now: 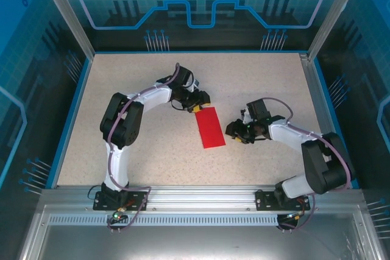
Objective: Fold a paper plane with a square sheet of paper (pick it up from the middle)
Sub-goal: Third fold the triangle at the center of the table.
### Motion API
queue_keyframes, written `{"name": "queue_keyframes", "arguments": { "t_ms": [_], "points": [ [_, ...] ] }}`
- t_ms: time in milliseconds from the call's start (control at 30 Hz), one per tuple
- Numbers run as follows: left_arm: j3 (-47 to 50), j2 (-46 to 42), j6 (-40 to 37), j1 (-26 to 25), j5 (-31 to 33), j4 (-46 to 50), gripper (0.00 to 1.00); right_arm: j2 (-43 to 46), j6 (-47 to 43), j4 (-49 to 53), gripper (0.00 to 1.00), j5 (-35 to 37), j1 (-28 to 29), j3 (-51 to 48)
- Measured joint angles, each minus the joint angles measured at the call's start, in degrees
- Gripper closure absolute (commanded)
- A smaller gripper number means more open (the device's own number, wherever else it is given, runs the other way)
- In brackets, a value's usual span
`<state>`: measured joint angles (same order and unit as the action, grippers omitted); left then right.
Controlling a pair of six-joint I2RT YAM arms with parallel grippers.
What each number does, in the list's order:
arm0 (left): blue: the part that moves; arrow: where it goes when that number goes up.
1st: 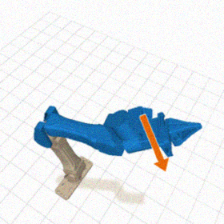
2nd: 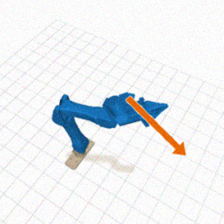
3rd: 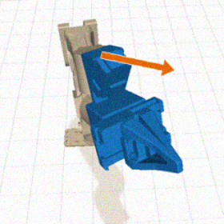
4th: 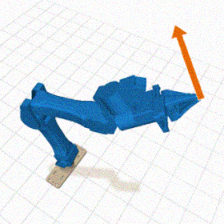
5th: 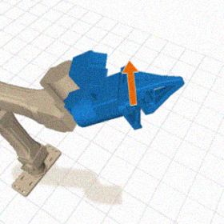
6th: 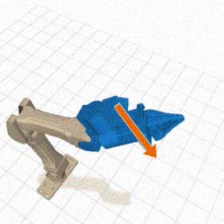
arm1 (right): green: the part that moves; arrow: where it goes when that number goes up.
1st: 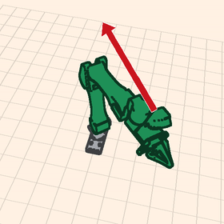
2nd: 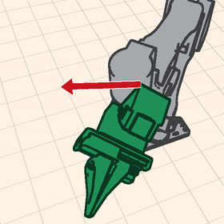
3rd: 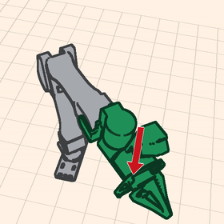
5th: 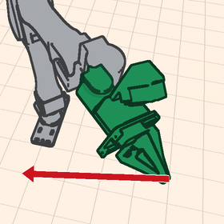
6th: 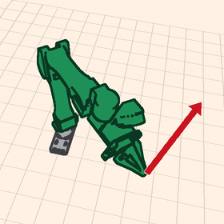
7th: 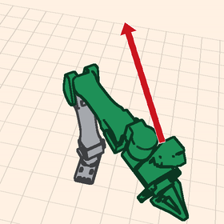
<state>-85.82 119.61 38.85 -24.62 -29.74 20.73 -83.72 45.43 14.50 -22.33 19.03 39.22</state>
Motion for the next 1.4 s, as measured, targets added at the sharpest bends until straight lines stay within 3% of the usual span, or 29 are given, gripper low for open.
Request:
{"name": "queue_keyframes", "arguments": {
  "t_ms": [400, 1400],
  "points": [
    [0.0, 1.1, -0.1, -0.9, 3.4, 1.7, 0.50, -6.2, 0.0, -0.6, 0.54, -2.2, 2.9, 1.2],
    [-0.1, 4.3, -2.0, -0.8, 4.0, 2.6, 0.51, -13.0, 0.1, -0.6, 0.52, -3.3, 5.4, 8.8]
  ]
}}
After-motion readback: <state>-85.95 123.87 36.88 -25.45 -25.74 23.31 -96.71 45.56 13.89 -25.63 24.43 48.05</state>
